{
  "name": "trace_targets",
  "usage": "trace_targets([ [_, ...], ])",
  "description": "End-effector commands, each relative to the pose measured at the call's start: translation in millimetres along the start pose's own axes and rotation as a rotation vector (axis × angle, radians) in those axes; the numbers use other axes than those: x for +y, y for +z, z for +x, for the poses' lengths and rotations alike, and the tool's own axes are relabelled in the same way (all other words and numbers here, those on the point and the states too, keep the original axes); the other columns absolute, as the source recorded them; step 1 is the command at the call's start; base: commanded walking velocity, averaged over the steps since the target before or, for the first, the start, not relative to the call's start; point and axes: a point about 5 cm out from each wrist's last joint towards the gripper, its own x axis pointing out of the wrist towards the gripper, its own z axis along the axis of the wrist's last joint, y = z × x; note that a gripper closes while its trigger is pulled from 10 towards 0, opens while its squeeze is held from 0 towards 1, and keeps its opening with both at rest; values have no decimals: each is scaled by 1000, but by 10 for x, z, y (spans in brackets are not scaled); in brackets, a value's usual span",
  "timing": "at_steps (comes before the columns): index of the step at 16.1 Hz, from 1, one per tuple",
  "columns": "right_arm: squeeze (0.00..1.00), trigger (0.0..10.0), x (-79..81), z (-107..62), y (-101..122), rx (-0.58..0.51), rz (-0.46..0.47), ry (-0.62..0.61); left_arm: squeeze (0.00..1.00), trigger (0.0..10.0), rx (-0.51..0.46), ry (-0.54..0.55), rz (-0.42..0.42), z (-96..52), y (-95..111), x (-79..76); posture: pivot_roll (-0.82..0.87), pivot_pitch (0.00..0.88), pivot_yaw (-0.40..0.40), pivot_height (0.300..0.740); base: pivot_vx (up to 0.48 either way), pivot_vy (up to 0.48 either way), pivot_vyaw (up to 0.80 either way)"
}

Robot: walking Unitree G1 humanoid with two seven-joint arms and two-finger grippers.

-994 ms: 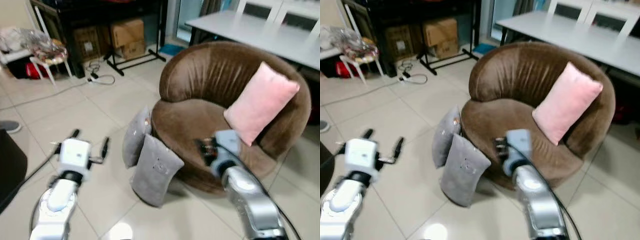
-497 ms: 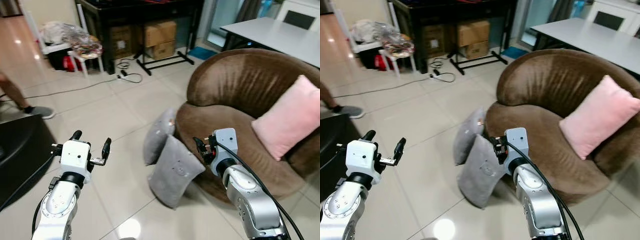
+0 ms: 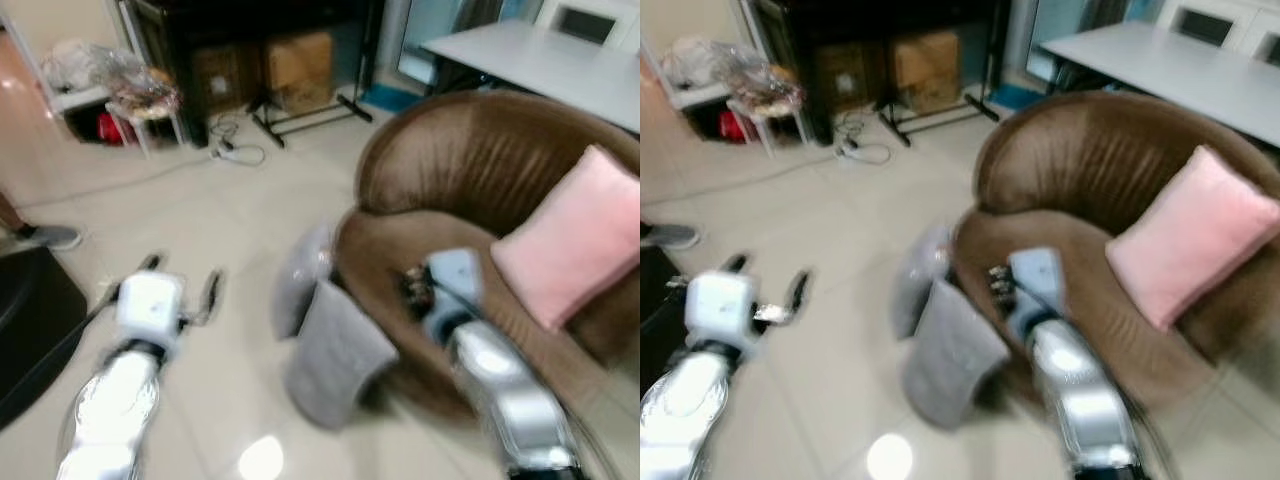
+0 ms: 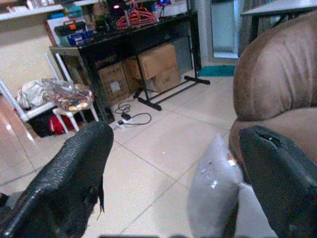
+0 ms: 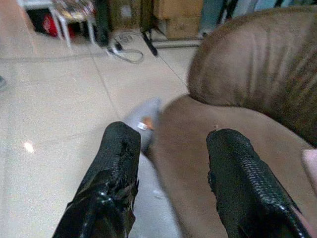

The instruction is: Move the pillow to the sofa from floor

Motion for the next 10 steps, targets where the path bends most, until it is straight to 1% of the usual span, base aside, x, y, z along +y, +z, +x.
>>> trace_targets([
  [1, 0, 10000, 98, 22, 74, -29, 9, 23, 0, 10000, 17, 21, 32, -33, -15, 107, 54, 0, -18, 740, 341, 0, 431],
  [3, 0, 10000, 80, 29, 58, -22, 33, 9, 0, 10000, 17, 21, 34, -27, -10, 115, 57, 0, -16, 740, 341, 0, 0],
  [8, 0, 10000, 81, 31, 46, -20, 31, 6, 0, 10000, 17, 21, 38, -28, -5, 120, 60, 0, -18, 740, 342, 0, 0],
  [10, 0, 10000, 52, 37, 52, -28, 26, -23, 0, 10000, 17, 21, 42, -27, -4, 136, 60, 0, -18, 740, 343, 0, 0],
])
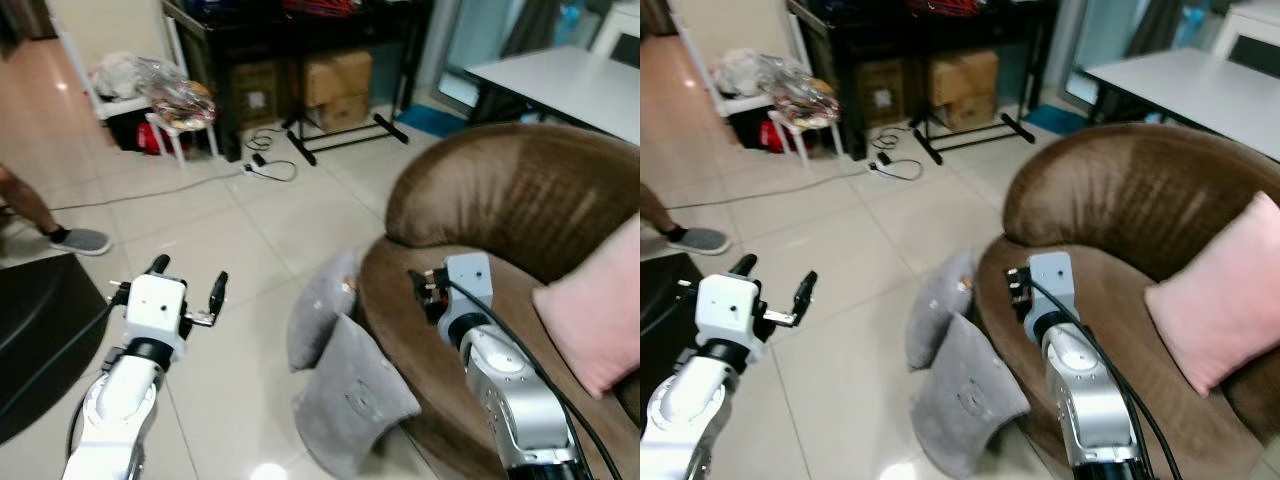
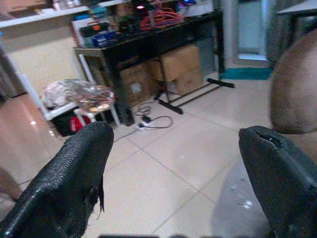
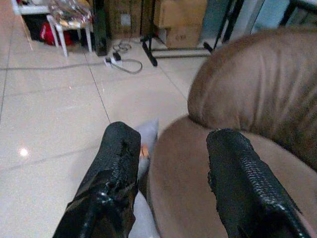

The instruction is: Move the pillow to the sofa from floor

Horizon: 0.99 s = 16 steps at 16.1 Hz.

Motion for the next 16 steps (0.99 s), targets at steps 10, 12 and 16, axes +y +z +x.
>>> trace_targets([
  [10, 0, 10000, 0, -8, 32, -31, -8, -7, 0, 10000, 14, -3, 23, -20, -15, 40, 57, 1, -21, 740, 326, 0, -149],
  [12, 0, 10000, -10, -6, 27, -27, -9, -6, 0, 10000, 13, 17, 37, -28, -19, 31, 58, 2, -28, 740, 139, 0, 0],
  [16, 0, 10000, -23, -1, 18, -27, 10, -1, 0, 10000, 15, 20, 53, -43, -23, 19, 62, 4, -36, 710, 0, 0, 0],
])
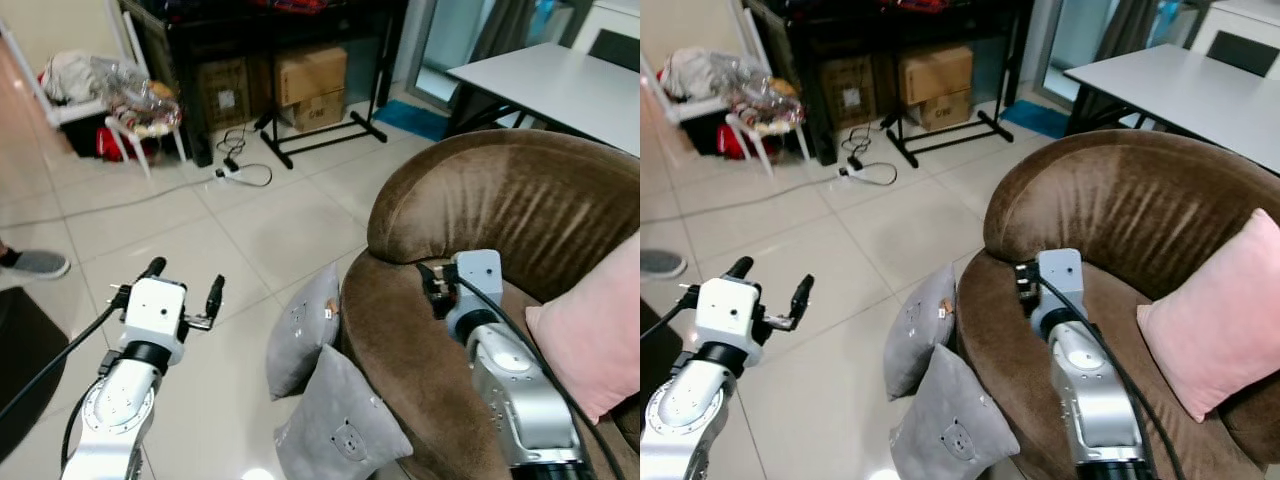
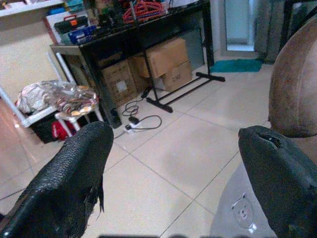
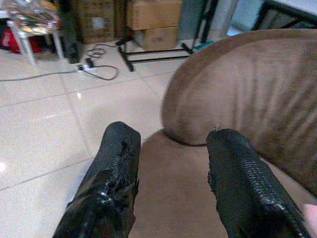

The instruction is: Move the pillow to the sofa from floor

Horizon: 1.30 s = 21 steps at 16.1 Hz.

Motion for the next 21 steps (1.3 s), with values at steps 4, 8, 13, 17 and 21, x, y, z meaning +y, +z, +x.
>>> trace_targets([
  [4, 0, 10000, 93, 19, 6, -11, -32, 75, 0, 10000, -11, 29, 20, -26, 15, 7, 68, 4, -53, 670, 0, 0, 0],
  [8, 0, 10000, 80, 38, -5, 0, -25, 70, 0, 10000, -16, 40, 39, -48, -4, -12, 69, 6, -61, 630, 0, 0, 0],
  [13, 0, 10000, 96, 73, 30, -6, -36, 87, 0, 10000, -31, 61, 30, -40, 7, -26, 66, 5, -70, 605, 0, 0, 0],
  [17, 0, 10000, 94, 78, 35, -6, -39, 91, 0, 10000, -33, 68, 25, -36, 4, -18, 64, 6, -71, 605, 0, 0, 0],
  [21, 0, 10000, 98, 90, 35, -4, -48, 93, 0, 10000, -31, 64, -6, -33, -4, -12, 62, 6, -74, 605, 66, 0, 0],
])
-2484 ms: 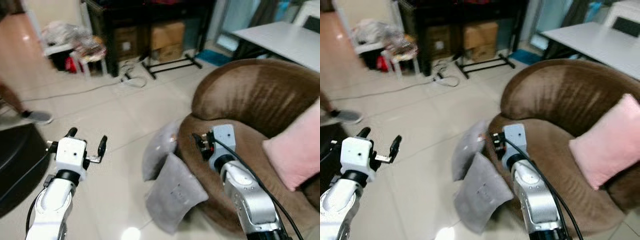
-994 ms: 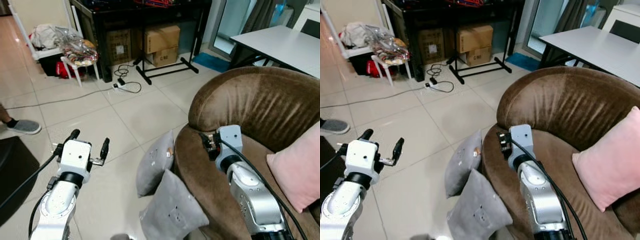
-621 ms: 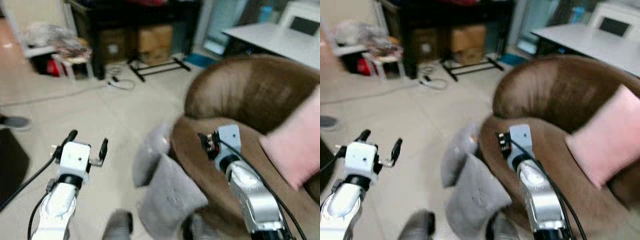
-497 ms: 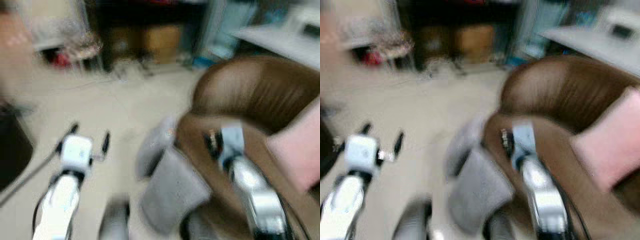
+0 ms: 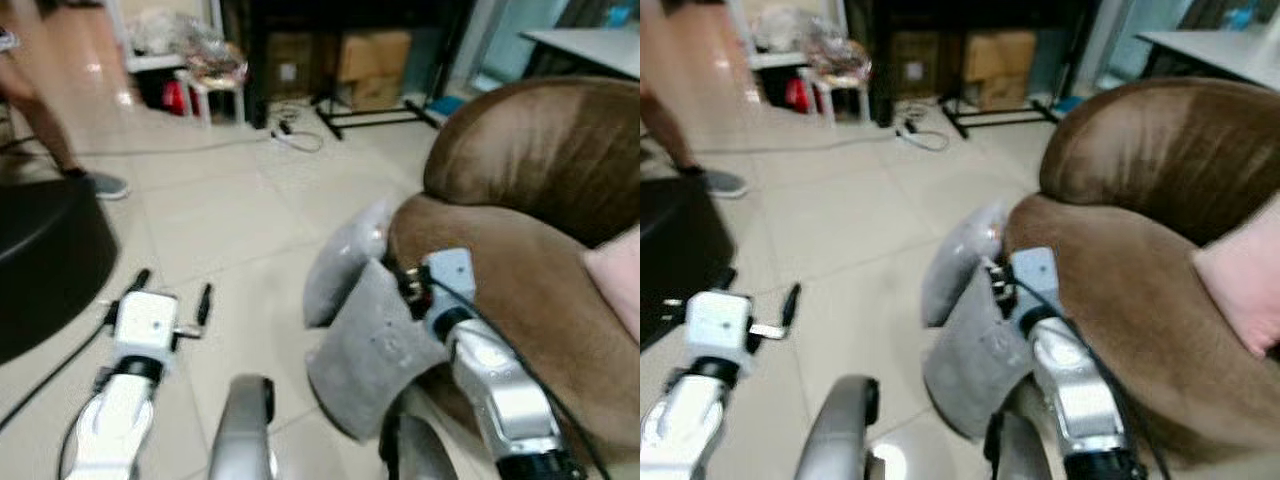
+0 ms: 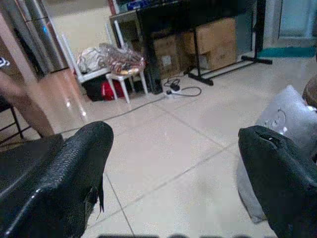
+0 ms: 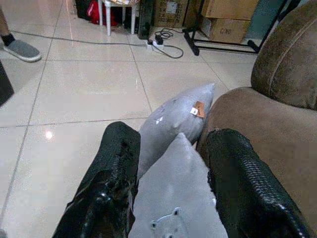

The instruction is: Move the pillow to the sofa from floor

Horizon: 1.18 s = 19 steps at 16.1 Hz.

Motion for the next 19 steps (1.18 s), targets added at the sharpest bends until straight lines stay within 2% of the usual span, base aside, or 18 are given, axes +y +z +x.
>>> trace_targets([
  [1, 0, 10000, -93, -3, 57, -17, -21, -31, 0, 10000, -31, -19, -13, 46, 71, -54, 62, 5, -75, 605, 262, 0, 0],
  [19, 0, 10000, -96, 5, 59, -27, -26, -22, 0, 10000, -32, -29, -22, 45, 63, -53, 66, 0, -77, 605, 264, 0, 0],
])
